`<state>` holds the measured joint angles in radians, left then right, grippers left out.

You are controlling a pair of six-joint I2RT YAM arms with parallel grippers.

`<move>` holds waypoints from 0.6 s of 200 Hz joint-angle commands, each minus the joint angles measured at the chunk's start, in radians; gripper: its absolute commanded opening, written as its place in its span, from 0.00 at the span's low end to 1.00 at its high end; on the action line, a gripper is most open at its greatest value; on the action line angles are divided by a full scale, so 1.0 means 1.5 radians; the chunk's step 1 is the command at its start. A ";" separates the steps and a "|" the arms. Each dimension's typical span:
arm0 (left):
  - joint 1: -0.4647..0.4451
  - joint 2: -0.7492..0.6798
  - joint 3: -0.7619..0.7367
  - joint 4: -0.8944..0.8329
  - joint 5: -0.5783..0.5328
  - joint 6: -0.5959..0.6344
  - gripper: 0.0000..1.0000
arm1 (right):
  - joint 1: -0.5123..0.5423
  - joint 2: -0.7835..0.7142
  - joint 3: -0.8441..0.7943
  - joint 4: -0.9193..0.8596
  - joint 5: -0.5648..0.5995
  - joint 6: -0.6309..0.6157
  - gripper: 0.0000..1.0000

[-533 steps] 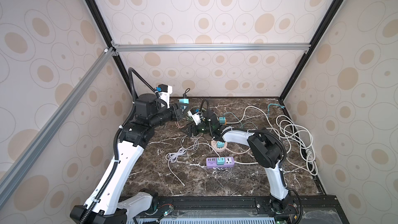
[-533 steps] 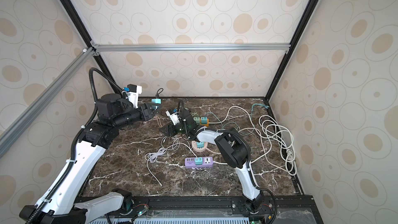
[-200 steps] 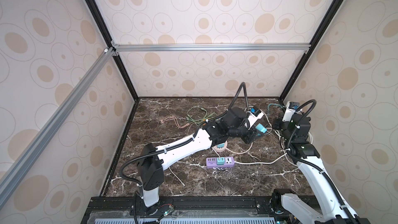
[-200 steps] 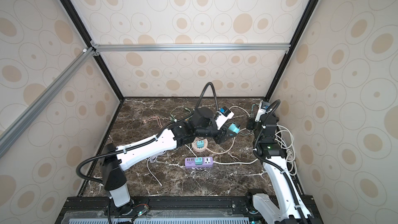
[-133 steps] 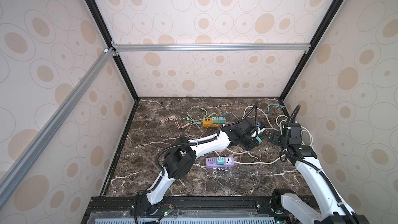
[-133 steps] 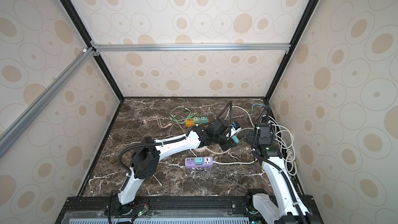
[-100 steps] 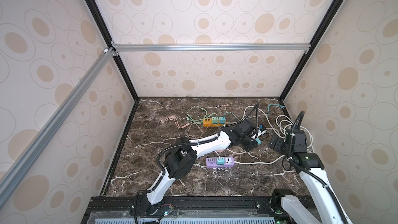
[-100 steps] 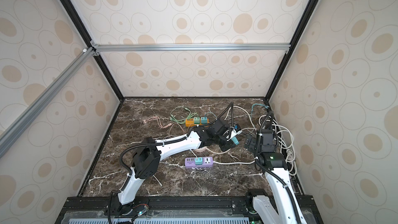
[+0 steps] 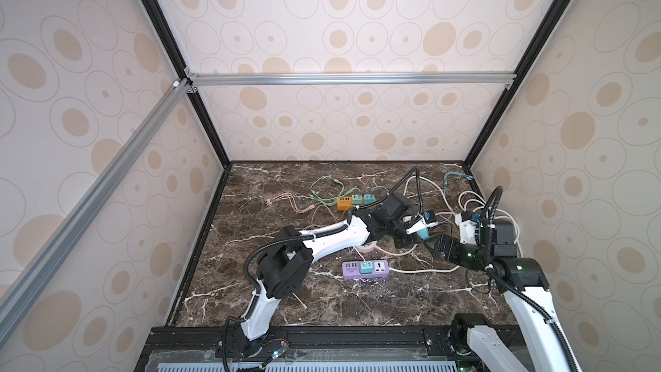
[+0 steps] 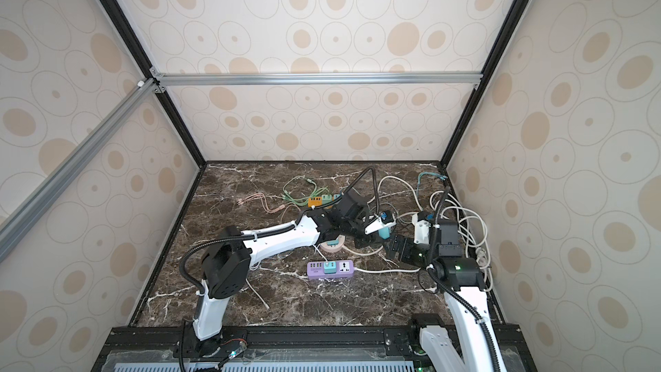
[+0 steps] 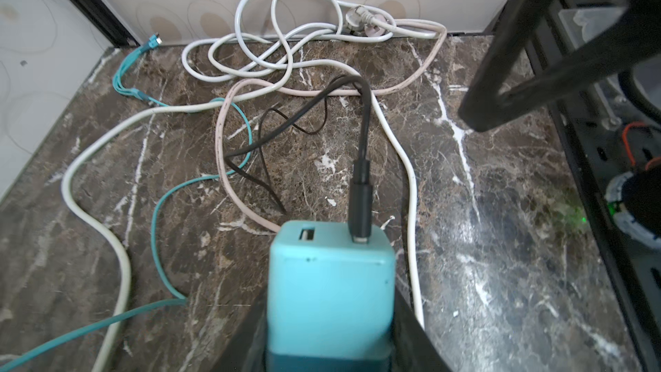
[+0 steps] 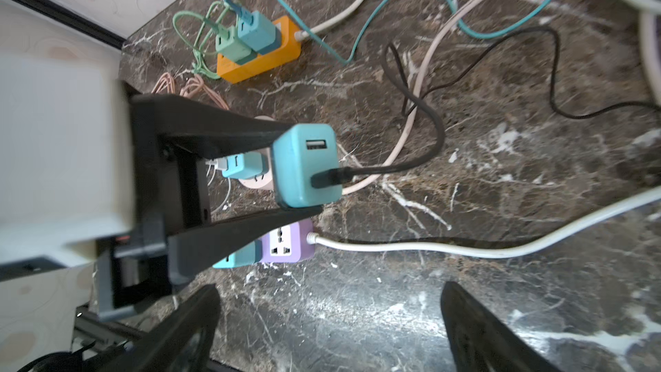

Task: Insert the plug
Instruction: 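Close the right gripper on the teal charger while the left gripper holds it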

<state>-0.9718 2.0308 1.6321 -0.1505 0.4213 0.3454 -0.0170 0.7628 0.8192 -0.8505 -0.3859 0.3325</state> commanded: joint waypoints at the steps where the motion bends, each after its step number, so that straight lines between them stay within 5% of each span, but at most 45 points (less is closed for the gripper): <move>1: 0.008 -0.059 -0.062 0.112 0.069 0.108 0.00 | -0.005 0.016 0.016 -0.027 -0.028 0.006 0.96; 22: 0.008 -0.101 -0.153 0.220 0.107 0.141 0.00 | -0.012 0.016 0.012 -0.013 -0.034 0.005 0.95; 49: 0.008 -0.115 -0.190 0.272 0.107 0.153 0.00 | -0.012 0.015 -0.001 0.037 -0.176 -0.030 0.86; 120: 0.006 -0.115 -0.195 0.268 0.095 0.156 0.00 | -0.013 0.038 -0.025 0.123 -0.193 0.002 0.58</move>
<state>-0.9604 1.8816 1.3399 0.2077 0.5537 0.5407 -0.0341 0.8082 0.7971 -0.7200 -0.6231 0.3309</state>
